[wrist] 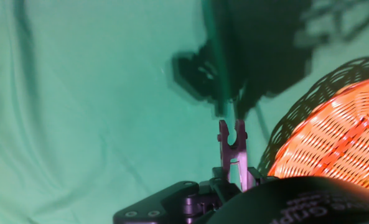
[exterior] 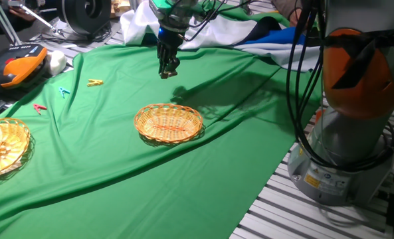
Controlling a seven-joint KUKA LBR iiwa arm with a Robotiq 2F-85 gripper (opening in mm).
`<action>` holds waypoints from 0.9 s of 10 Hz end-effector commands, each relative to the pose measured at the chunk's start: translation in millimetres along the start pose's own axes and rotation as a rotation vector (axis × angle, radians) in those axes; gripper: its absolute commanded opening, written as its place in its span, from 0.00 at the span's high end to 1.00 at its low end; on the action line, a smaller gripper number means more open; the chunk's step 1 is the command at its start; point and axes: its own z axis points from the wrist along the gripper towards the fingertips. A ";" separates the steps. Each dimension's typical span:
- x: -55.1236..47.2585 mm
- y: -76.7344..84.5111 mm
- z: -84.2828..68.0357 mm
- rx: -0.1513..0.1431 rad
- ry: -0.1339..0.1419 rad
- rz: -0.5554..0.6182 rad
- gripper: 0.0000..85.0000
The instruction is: Use a clamp
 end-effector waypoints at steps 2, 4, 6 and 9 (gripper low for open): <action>0.0 0.1 0.0 0.004 -0.003 -0.011 1.00; 0.0 0.1 0.0 0.022 -0.033 -0.059 1.00; 0.0 0.1 0.0 0.075 -0.027 -0.185 1.00; 0.0 0.1 0.0 0.092 0.028 -0.250 1.00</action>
